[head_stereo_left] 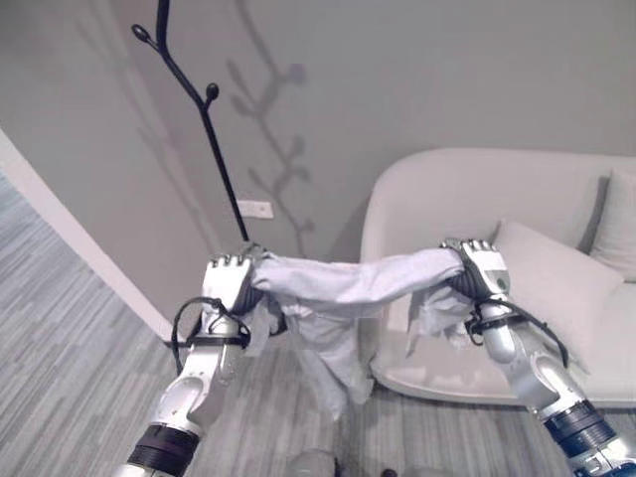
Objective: Hang the clothes on the sofa on the clothes rack.
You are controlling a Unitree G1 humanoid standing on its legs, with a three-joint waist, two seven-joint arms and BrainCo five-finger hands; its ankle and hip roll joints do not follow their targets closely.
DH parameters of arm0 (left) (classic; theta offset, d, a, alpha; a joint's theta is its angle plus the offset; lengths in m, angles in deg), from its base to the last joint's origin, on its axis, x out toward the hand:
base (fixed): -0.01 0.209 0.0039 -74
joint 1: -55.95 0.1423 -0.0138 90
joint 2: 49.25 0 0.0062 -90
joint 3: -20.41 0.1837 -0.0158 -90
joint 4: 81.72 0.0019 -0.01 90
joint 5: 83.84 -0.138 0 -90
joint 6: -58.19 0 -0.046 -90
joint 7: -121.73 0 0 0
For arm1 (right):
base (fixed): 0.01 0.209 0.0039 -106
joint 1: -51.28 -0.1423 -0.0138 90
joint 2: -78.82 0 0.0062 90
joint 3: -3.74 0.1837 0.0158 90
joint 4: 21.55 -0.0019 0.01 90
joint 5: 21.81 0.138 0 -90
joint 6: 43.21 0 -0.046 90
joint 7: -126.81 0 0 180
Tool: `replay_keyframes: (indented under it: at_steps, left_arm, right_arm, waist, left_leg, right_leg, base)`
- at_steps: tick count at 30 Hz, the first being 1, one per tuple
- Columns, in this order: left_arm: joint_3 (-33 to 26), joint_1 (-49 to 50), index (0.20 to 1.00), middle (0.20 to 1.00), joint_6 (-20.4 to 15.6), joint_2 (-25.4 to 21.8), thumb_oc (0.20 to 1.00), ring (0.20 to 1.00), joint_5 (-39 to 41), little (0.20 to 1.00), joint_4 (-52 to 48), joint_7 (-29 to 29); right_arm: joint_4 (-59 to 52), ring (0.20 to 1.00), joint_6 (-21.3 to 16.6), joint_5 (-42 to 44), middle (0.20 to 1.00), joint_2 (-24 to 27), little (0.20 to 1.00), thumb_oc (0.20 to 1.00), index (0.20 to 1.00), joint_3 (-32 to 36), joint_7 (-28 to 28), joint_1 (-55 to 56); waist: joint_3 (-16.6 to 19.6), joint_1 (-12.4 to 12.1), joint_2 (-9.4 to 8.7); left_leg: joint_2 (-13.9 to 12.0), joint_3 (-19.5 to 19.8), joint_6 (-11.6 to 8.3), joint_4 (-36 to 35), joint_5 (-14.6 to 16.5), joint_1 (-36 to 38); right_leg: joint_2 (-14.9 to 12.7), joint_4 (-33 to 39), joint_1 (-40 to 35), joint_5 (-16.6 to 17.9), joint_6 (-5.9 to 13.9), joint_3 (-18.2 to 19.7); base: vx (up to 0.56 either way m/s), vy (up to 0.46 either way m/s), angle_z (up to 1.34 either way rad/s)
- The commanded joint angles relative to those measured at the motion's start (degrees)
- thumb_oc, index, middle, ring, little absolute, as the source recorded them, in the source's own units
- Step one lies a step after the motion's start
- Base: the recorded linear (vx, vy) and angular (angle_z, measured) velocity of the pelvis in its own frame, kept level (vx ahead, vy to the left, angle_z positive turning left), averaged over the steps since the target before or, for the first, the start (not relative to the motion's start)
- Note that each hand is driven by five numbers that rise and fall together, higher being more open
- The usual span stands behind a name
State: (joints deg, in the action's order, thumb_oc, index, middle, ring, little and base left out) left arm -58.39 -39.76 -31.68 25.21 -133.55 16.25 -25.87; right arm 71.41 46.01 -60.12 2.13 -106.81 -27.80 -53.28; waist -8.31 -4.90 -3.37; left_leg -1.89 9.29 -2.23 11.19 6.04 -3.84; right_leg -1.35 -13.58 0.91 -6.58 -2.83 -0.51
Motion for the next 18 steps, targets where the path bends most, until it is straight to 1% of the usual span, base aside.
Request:
replay_keyframes:
  at_steps: [1, 2, 3, 4, 5, 6, 7, 8, 9, 10, 11, 12, 14, 16, 17, 18]
  left_arm:
    - [-0.91, -3.44, 0.2, 0.2, -0.23, -1.1, 0.2, 0.2, 2.25, 0.2, -1.22, 3.47]
    - [-0.55, -4.02, 0.2, 0.2, -0.05, -1.13, 0.2, 0.2, 3.01, 0.2, -0.51, 3.97]
    - [-0.5, -4.15, 0.2, 0.2, -0.07, -1.12, 0.2, 0.2, 3.05, 0.2, -0.38, 4.05]
    - [-0.37, -4.12, 0.2, 0.2, -0.17, -1.11, 0.2, 0.2, 3.37, 0.2, -0.17, 4.24]
    - [-0.2, -3.92, 0.2, 0.2, -0.21, -1.07, 0.2, 0.2, 3.58, 0.2, 0.09, 4.32]
    - [-0.21, -3.91, 0.2, 0.2, -0.21, -1.04, 0.2, 0.2, 3.58, 0.2, 0.07, 4.31]
    - [-0.05, -3.86, 0.2, 0.2, -0.4, -1.0, 0.2, 0.2, 3.42, 0.2, -0.12, 4.08]
    - [0.63, -3.85, 0.2, 0.2, -0.8, -0.7, 0.2, 0.2, 3.23, 0.2, 0.18, 3.75]
    - [1.33, -3.44, 0.2, 0.2, -1.09, -0.23, 0.2, 0.2, 3.15, 0.2, 0.97, 3.48]
    - [1.37, -3.37, 0.2, 0.2, -1.11, -0.24, 0.2, 0.2, 3.14, 0.2, 1.0, 3.52]
    - [1.3, -2.24, 0.2, 0.2, -1.19, -0.73, 0.2, 0.2, 2.53, 0.2, 0.57, 2.94]
    - [1.05, -1.94, 0.2, 0.2, -1.07, -1.18, 0.2, 0.2, 2.12, 0.2, 0.4, 2.74]
    - [0.44, -1.49, 0.2, 0.2, -0.84, -2.02, 0.2, 0.2, 1.52, 0.2, -0.43, 2.29]
    - [0.19, -1.05, 0.2, 0.2, -0.58, -2.5, 0.2, 0.2, 0.87, 0.2, -1.06, 1.67]
    - [-0.03, -0.91, 0.2, 0.2, -0.29, -2.78, 0.2, 0.2, 0.57, 0.2, -1.23, 1.46]
    - [-0.07, -0.9, 0.2, 0.2, -0.28, -2.78, 0.2, 0.2, 0.57, 0.2, -1.25, 1.43]
  right_arm:
    - [-0.19, 0.2, -1.65, 1.54, 0.2, 0.15, 0.2, 0.2, 0.2, 0.11, 3.59, -5.13]
    - [0.71, 0.2, -1.54, 2.33, 0.2, 0.0, 0.2, 0.2, 0.2, -0.13, 3.79, -5.71]
    - [0.78, 0.2, -1.56, 2.37, 0.2, 0.02, 0.2, 0.2, 0.2, -0.14, 3.82, -5.8]
    - [1.09, 0.2, -1.66, 2.74, 0.2, -0.16, 0.2, 0.2, 0.2, -0.26, 3.86, -6.01]
    - [1.4, 0.2, -1.81, 3.1, 0.2, -0.2, 0.2, 0.2, 0.2, -0.35, 3.38, -6.15]
    - [1.38, 0.2, -1.81, 3.11, 0.2, -0.17, 0.2, 0.2, 0.2, -0.34, 3.35, -6.14]
    - [1.31, 0.2, -1.79, 3.06, 0.2, -0.09, 0.2, 0.2, 0.2, -0.05, 3.12, -6.02]
    - [1.47, 0.2, -1.72, 2.69, 0.2, -0.13, 0.2, 0.2, 0.2, -0.05, 2.88, -5.61]
    - [1.5, 0.2, -1.61, 1.84, 0.2, -0.5, 0.2, 0.2, 0.2, 0.22, 2.29, -4.39]
    - [1.4, 0.2, -1.59, 1.81, 0.2, -0.51, 0.2, 0.2, 0.2, 0.24, 2.24, -4.24]
    - [0.8, 0.2, -1.35, 0.76, 0.2, -1.38, 0.2, 0.2, 0.2, 0.67, 1.39, -2.56]
    - [0.64, 0.2, -1.3, 0.34, 0.2, -1.7, 0.2, 0.2, 0.2, 0.71, 1.15, -2.21]
    - [0.58, 0.2, -1.21, -0.57, 0.2, -2.64, 0.2, 0.2, 0.2, 0.01, 0.85, -1.74]
    - [0.91, 0.2, -0.82, -0.92, 0.2, -3.43, 0.2, 0.2, 0.2, -0.47, 0.43, -1.66]
    - [1.21, 0.2, -0.52, -1.08, 0.2, -3.47, 0.2, 0.2, 0.2, -0.3, 0.54, -1.77]
    - [1.23, 0.2, -0.51, -1.08, 0.2, -3.48, 0.2, 0.2, 0.2, -0.32, 0.54, -1.8]
  waist:
    - [3.24, -0.2, -0.08]
    - [2.9, -0.13, 0.45]
    - [2.8, -0.18, 0.5]
    - [2.72, -0.24, 0.85]
    - [2.74, -0.36, 1.79]
    - [2.71, -0.41, 1.82]
    - [2.74, -0.18, 2.13]
    - [3.18, -0.25, 2.39]
    - [3.94, 0.27, 2.54]
    - [3.98, 0.19, 2.36]
    - [4.8, 0.3, 1.35]
    - [4.93, 0.39, 1.11]
    - [5.19, -0.04, 0.26]
    - [4.46, 0.02, 0.19]
    - [3.85, 0.16, 0.36]
    - [3.79, 0.04, 0.32]
  left_leg:
    - [-2.04, 4.89, -1.4, -8.22, -7.31, -0.12]
    - [-3.31, 7.31, -2.49, -10.95, -8.43, -1.29]
    - [-3.44, 7.29, -2.56, -11.32, -8.61, -1.05]
    - [-3.6, 8.61, -3.2, -11.85, -8.82, -1.42]
    - [-3.85, 10.03, -3.82, -12.2, -9.33, -1.21]
    - [-3.84, 9.99, -3.81, -12.15, -9.31, -1.19]
    - [-4.16, 9.22, -4.02, -11.43, -8.84, -1.07]
    - [-3.86, 8.64, -3.83, -9.95, -8.47, -0.83]
    - [-2.69, 7.97, -3.32, -8.35, -7.43, -0.57]
    - [-2.4, 7.84, -3.17, -8.0, -7.2, -0.62]
    - [0.58, 6.48, -1.23, -6.43, -4.82, -0.02]
    - [1.29, 5.93, -0.61, -6.27, -4.4, 0.4]
    - [3.54, 4.25, 1.43, -6.28, -2.96, 2.23]
    - [5.04, 3.4, 2.83, -6.76, -2.6, 4.15]
    - [5.62, 3.06, 3.36, -6.85, -2.78, 4.78]
    - [5.62, 2.92, 3.41, -7.0, -2.56, 5.07]
  right_leg:
    - [-1.81, 11.97, -6.16, 3.01, 5.24, 3.71]
    - [-2.4, 11.94, -6.95, 1.84, 5.88, 5.45]
    - [-2.33, 11.88, -6.97, 1.82, 5.84, 5.49]
    - [-2.66, 11.86, -7.28, 1.42, 6.21, 6.39]
    - [-3.38, 11.54, -7.58, 1.04, 6.91, 7.71]
    - [-3.38, 11.5, -7.58, 1.04, 6.95, 7.76]
    - [-4.19, 11.31, -7.59, 1.12, 7.38, 8.08]
    - [-5.45, 11.63, -7.97, 1.42, 8.34, 8.61]
    - [-7.98, 11.81, -8.56, 1.83, 9.47, 9.12]
    - [-8.26, 11.95, -8.69, 1.79, 9.61, 9.18]
    - [-11.03, 10.98, -8.02, 2.35, 10.99, 10.59]
    - [-11.79, 10.02, -7.27, 3.02, 11.4, 11.18]
    - [-13.63, 6.35, -5.44, 4.43, 12.23, 13.26]
    - [-14.22, 1.58, -3.46, 7.47, 11.93, 14.53]
    - [-14.73, -0.48, -2.45, 10.32, 11.62, 14.14]
    - [-14.75, -0.66, -2.52, 10.01, 11.58, 14.26]
  base:
    - [0.15, 0.309, -0.25]
    - [0.11, 0.229, -0.15]
    - [0.11, 0.287, -0.16]
    - [0.09, 0.346, -0.23]
    - [0.09, 0.351, -0.27]
    - [0.06, 0.369, -0.36]
    - [0.05, 0.305, -0.61]
    - [0.12, 0.621, -0.61]
    - [0.11, 0.494, -0.49]
    - [0.15, 0.616, -0.03]
    - [0.08, 0.435, 0.09]
    - [0.09, 0.567, -0.09]
    - [0.05, 0.425, -0.38]
    - [0.02, 0.382, -0.32]
    - [0.02, 0.217, -0.22]
    - [-0.01, 0.345, -0.18]
